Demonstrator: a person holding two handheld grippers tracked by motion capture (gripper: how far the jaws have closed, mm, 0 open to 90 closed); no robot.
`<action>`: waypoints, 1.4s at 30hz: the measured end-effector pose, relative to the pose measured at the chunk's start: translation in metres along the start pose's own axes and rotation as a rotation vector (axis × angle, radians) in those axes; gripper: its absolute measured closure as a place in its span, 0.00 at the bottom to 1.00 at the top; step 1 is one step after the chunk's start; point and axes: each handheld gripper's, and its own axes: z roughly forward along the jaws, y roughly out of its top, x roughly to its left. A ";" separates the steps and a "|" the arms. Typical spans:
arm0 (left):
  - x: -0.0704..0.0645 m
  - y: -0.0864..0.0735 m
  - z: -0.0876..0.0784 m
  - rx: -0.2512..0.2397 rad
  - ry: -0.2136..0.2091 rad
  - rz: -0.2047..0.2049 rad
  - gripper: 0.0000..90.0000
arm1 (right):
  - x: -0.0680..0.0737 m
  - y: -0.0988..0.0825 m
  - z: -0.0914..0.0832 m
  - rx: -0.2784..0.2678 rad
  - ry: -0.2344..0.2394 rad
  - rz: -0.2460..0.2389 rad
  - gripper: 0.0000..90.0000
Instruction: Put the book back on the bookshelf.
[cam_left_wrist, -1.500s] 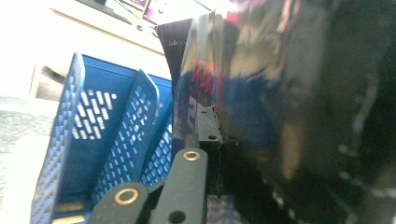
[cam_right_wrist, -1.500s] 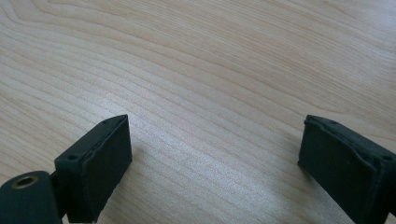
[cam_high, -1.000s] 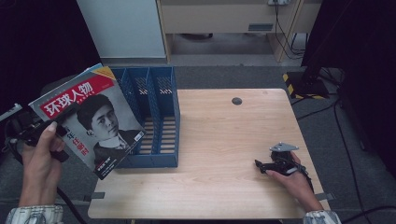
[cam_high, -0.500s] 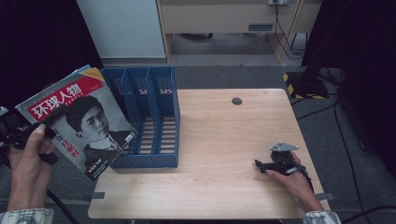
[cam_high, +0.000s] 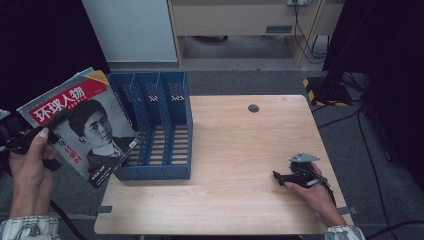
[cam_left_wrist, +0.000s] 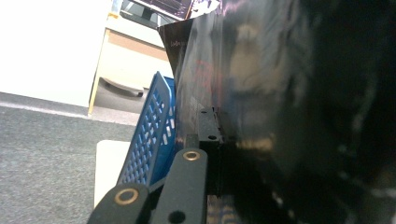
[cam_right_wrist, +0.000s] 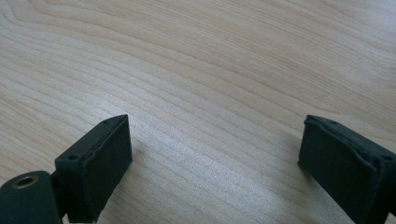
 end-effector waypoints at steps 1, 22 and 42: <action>0.001 0.000 0.001 0.004 0.004 0.005 0.96 | 0.000 0.000 0.000 0.000 0.000 -0.001 0.11; -0.009 0.005 0.025 0.026 0.062 0.089 0.96 | 0.000 0.000 0.000 -0.001 0.000 -0.001 0.11; -0.010 0.004 0.046 -0.003 0.063 0.082 0.96 | 0.000 0.000 0.000 -0.001 0.000 -0.001 0.11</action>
